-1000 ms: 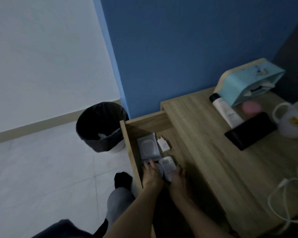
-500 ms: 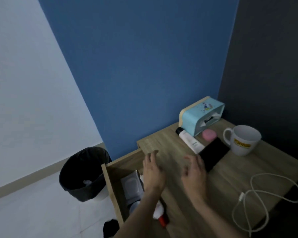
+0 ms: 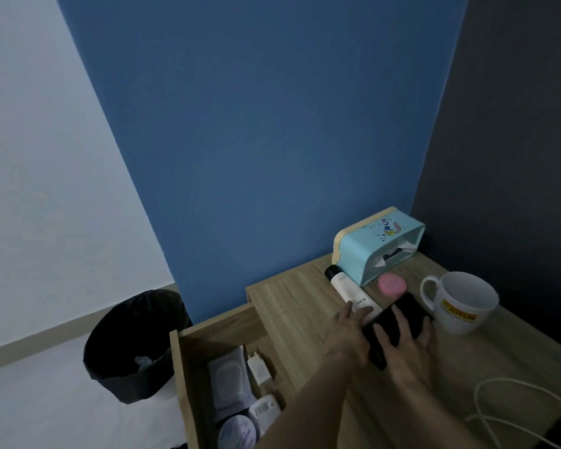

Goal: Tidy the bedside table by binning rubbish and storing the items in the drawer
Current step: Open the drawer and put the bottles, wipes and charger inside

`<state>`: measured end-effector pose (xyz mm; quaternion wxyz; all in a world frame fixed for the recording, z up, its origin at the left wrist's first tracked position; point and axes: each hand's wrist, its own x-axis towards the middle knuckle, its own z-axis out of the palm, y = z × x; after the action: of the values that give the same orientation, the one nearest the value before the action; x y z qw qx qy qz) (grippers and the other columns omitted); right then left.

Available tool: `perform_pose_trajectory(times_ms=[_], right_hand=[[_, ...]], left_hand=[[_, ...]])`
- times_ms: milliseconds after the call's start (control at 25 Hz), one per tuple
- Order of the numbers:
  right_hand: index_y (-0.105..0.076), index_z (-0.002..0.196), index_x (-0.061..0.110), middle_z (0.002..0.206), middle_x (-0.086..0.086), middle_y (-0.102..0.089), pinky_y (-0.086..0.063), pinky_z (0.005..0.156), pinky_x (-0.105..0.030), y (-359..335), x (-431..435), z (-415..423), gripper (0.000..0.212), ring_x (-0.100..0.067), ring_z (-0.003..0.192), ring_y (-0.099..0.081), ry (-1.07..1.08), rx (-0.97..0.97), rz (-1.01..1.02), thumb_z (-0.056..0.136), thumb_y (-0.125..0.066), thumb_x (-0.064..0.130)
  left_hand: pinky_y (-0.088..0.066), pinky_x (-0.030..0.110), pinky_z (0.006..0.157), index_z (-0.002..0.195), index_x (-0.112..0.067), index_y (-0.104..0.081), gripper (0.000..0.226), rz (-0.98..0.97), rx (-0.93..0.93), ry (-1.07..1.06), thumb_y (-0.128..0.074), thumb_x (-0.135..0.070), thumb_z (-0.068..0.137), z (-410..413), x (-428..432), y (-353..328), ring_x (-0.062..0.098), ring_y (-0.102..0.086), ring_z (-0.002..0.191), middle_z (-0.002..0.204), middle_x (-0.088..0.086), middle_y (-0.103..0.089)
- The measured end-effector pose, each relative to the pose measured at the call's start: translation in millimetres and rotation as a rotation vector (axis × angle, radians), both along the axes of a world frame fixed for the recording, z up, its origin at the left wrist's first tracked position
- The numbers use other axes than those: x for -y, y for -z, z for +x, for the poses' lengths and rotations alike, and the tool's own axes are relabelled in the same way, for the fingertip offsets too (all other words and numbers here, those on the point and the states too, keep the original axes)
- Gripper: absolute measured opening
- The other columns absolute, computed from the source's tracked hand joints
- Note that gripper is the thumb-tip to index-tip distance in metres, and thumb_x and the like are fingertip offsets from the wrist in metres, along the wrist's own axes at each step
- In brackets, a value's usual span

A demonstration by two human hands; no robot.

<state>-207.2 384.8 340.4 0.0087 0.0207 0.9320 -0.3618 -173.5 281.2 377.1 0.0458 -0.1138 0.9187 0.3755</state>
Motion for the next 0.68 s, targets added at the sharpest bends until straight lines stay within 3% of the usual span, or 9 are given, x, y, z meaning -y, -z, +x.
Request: perform_pose_trajectory(times_ms=[120, 280, 440, 680], right_hand=[[-0.03, 0.142, 0.034, 0.155, -0.02, -0.009, -0.014, 0.112, -0.051, 18.3, 9.5, 3.1, 0.06, -0.039, 0.141, -0.01, 0.062, -0.09, 0.048, 0.087, -0.039, 0.056], [-0.027, 0.141, 0.036, 0.154, -0.021, -0.012, -0.017, 0.109, -0.055, 28.7, 14.9, 4.4, 0.077, -0.039, 0.14, -0.014, 0.092, -0.156, 0.093, 0.073, -0.015, 0.07], [-0.02, 0.142, 0.037, 0.155, -0.02, -0.008, -0.017, 0.11, -0.056, 26.1, 15.9, 5.7, 0.074, -0.038, 0.141, -0.011, 0.08, -0.144, 0.132, 0.078, -0.019, 0.074], [-0.019, 0.142, 0.037, 0.155, -0.019, -0.005, -0.013, 0.111, -0.053, 20.3, 14.4, 9.8, 0.079, -0.034, 0.142, -0.008, 0.073, -0.127, 0.129, 0.072, -0.018, 0.073]], left_hand=[[-0.023, 0.041, 0.116, 0.144, -0.03, -0.032, 0.059, -0.011, 0.009, 0.027, -0.041, -0.008, 0.09, -26.9, 4.8, -3.8, 0.024, -0.011, 0.146, 0.16, -0.001, -0.006], [-0.02, 0.054, 0.115, 0.142, -0.033, -0.037, 0.054, -0.115, 0.075, 0.06, -0.04, -0.014, 0.091, -49.8, 13.8, 2.2, 0.028, -0.007, 0.146, 0.161, -0.002, -0.005], [-0.012, 0.057, 0.114, 0.144, -0.036, -0.032, 0.061, -0.334, 0.164, 0.146, -0.05, -0.012, 0.091, -57.7, 25.9, 7.8, 0.032, -0.005, 0.145, 0.161, -0.004, 0.003], [-0.026, 0.046, 0.109, 0.141, -0.036, -0.037, 0.046, -0.363, 0.115, 0.049, -0.041, -0.025, 0.097, -36.0, 38.4, 17.0, 0.028, -0.021, 0.14, 0.161, -0.006, -0.001]])
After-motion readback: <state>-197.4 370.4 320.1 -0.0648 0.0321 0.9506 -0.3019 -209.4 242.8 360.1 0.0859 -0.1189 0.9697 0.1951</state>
